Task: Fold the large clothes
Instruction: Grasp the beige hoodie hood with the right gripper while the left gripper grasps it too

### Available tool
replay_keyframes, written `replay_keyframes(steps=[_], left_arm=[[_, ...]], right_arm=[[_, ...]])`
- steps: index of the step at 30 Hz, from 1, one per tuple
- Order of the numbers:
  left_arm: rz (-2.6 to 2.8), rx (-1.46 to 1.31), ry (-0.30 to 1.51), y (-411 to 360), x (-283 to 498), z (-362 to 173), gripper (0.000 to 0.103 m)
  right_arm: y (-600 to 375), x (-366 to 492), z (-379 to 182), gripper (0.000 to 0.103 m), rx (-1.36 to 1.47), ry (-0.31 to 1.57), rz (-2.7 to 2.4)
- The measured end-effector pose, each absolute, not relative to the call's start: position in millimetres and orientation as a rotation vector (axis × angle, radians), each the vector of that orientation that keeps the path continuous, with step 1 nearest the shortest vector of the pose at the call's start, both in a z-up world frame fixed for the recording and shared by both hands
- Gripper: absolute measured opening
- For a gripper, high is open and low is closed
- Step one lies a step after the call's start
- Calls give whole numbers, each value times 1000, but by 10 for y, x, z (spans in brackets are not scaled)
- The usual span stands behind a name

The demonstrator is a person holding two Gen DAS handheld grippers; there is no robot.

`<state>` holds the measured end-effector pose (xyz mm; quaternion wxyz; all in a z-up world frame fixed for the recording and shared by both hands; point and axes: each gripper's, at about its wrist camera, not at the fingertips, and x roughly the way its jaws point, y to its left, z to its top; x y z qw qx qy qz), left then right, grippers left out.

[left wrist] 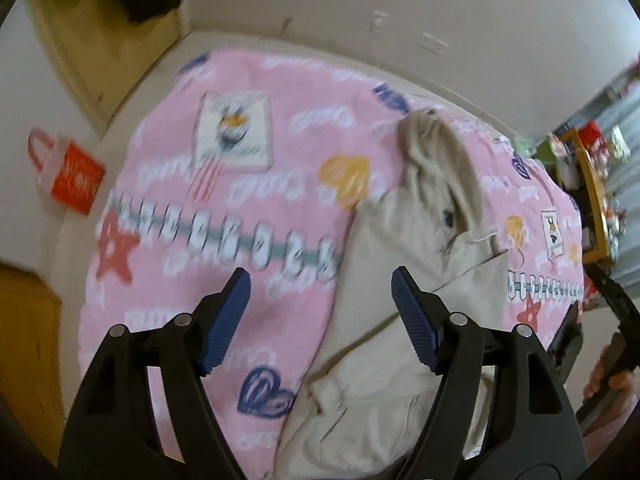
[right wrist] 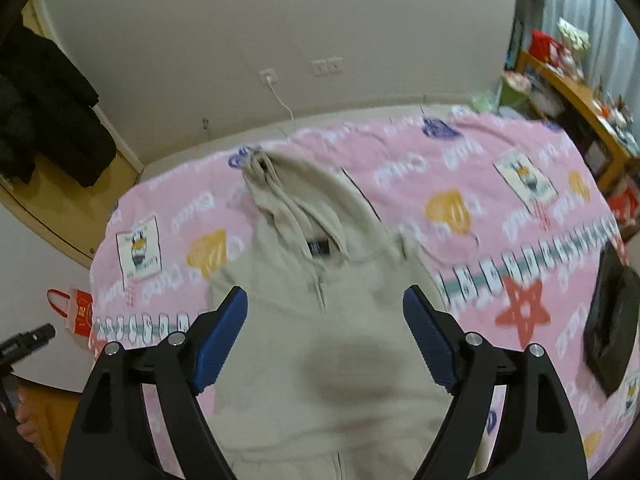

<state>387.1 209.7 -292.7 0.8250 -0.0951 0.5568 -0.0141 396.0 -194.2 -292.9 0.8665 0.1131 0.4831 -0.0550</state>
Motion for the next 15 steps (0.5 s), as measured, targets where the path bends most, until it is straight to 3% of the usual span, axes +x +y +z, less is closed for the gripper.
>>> replay_keyframes(steps=[6, 15], left_arm=[[-34, -80, 1200, 1162, 4510, -2901, 72], [73, 17, 1261, 157, 5346, -3379, 72]], right_arm=[[-2370, 4504, -3075, 79, 302, 1026, -80], [-2945, 5763, -3881, 81, 190, 1064, 36]])
